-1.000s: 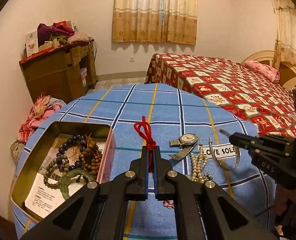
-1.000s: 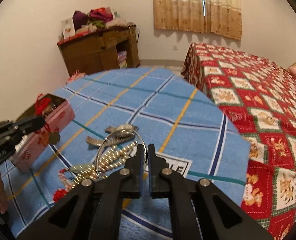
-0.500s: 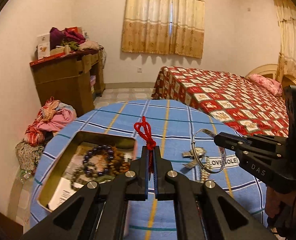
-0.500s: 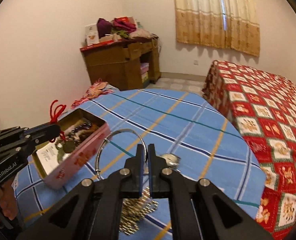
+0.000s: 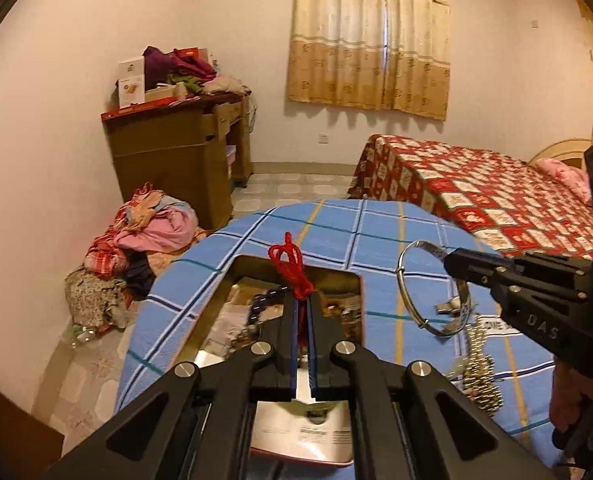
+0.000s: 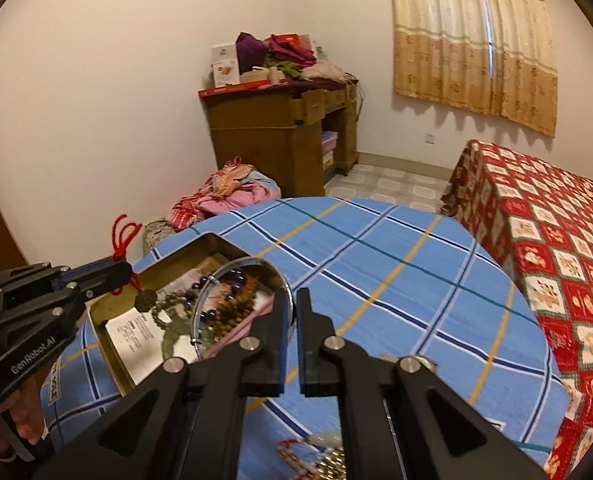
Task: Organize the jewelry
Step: 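Carry the red tassel and silver bangle over the tin and open both tools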
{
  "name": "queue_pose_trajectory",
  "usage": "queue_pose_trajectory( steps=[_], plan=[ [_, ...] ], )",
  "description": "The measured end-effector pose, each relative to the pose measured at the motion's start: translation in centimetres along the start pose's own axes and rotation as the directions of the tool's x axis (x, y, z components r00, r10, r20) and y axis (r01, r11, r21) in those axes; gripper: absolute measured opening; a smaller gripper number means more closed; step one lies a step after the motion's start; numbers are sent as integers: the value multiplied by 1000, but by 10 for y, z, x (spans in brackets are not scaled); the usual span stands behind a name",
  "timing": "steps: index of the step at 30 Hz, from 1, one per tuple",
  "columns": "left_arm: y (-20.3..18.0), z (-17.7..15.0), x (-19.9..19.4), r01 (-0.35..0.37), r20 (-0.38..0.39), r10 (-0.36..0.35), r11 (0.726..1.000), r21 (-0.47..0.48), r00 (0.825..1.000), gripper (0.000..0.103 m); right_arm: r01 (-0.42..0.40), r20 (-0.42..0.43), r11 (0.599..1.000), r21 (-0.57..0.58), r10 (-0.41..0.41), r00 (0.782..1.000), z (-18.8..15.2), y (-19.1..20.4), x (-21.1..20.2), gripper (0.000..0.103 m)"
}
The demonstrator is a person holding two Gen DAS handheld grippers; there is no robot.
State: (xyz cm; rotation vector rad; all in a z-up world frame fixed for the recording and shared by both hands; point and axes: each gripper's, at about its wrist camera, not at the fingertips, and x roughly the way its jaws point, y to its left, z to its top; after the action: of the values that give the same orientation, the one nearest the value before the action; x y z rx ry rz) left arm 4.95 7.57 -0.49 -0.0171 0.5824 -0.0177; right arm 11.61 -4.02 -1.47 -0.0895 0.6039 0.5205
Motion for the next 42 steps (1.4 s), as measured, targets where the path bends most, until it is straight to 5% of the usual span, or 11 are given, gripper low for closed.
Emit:
queue_pose_trajectory(
  steps=[42],
  plan=[
    [41,-28,41,-62,-132,57,998,-32,990,2,-95,-130,990,-105,81,988,-22,68,57,6]
  ],
)
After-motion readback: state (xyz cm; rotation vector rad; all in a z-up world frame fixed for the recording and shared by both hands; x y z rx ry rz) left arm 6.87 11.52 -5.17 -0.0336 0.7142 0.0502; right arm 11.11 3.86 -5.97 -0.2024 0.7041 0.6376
